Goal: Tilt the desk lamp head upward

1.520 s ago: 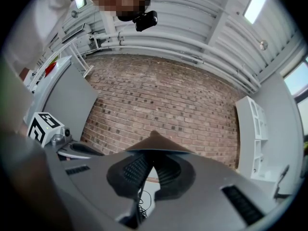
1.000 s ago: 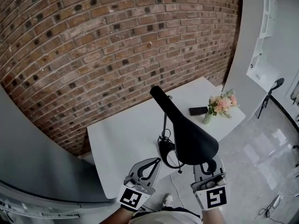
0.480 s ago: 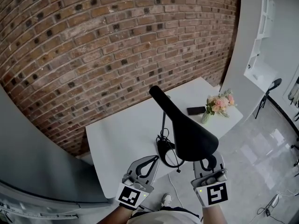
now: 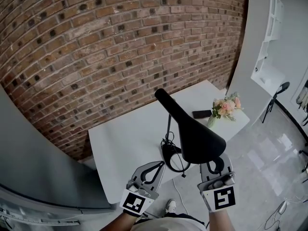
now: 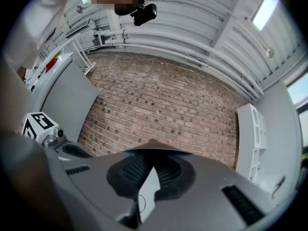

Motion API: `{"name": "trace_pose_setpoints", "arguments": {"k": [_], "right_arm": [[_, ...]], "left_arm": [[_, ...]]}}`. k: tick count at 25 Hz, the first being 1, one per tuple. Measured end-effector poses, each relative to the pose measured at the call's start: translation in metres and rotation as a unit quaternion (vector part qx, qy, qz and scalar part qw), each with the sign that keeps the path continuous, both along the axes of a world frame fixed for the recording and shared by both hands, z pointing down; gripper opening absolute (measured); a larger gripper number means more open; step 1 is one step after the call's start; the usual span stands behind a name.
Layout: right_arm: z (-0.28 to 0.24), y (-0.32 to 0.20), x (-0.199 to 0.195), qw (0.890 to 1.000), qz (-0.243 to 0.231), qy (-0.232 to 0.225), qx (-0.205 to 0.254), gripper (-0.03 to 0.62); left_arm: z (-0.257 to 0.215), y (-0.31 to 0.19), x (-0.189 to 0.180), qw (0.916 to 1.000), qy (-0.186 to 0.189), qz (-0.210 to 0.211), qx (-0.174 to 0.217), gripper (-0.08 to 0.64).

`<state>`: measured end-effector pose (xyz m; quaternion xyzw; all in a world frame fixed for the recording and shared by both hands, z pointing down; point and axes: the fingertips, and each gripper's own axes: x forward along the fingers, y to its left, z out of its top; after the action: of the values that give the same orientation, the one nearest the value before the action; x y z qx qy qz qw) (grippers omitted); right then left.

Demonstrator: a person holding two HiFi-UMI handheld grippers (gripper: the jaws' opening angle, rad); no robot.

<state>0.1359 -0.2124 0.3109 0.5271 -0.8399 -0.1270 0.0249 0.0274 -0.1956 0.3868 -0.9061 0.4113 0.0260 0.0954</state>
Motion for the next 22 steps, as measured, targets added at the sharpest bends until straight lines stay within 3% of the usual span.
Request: {"name": "trace_pose_setpoints", "arguments": {"k": [22], "right_arm": [[-0.0081, -0.0046, -0.0033, 1.000, 0.008, 0.006, 0.008, 0.012]], "left_arm": [[-0.0022, 0.0031, -0.0075, 1.0000, 0.006, -0.002, -0.007, 0.008]]}}
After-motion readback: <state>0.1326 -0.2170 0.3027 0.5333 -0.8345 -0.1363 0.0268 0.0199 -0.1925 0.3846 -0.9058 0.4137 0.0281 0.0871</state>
